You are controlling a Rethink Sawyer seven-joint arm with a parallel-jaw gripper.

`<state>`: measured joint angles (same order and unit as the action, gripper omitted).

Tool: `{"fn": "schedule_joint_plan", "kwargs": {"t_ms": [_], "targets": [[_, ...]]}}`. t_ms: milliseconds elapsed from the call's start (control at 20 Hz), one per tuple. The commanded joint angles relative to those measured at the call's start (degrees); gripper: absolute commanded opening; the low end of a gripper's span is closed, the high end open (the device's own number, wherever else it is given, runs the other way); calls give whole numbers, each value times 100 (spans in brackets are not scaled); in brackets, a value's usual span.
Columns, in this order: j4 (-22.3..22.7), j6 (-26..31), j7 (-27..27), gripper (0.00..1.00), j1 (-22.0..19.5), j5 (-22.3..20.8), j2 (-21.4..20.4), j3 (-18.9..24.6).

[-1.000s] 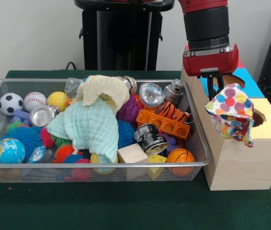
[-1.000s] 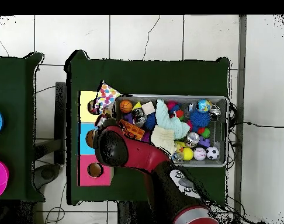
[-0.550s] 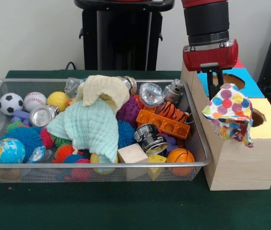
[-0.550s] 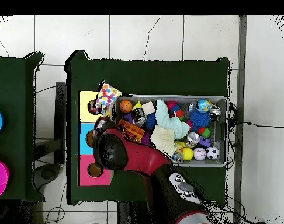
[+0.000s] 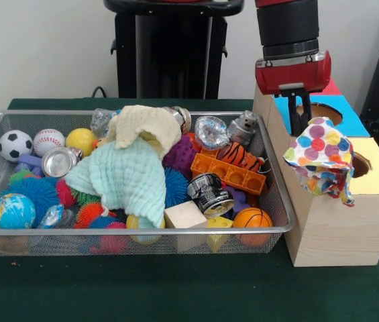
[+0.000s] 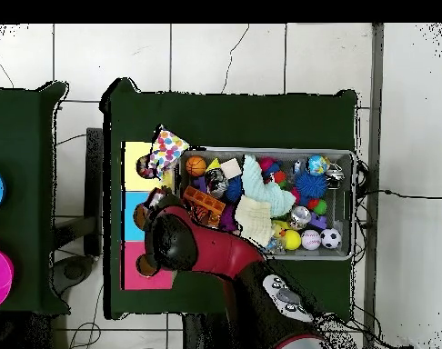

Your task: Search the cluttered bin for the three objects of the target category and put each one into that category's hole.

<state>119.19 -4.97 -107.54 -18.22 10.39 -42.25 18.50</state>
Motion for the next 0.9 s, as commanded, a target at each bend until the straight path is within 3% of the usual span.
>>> {"fn": "schedule_joint_plan", "kwargs": {"t_ms": [50, 900], "targets": [[76, -267, -1390, 0, -24, 165, 211, 21], [133, -2, -1130, 0, -70, 54, -19, -416]]}}
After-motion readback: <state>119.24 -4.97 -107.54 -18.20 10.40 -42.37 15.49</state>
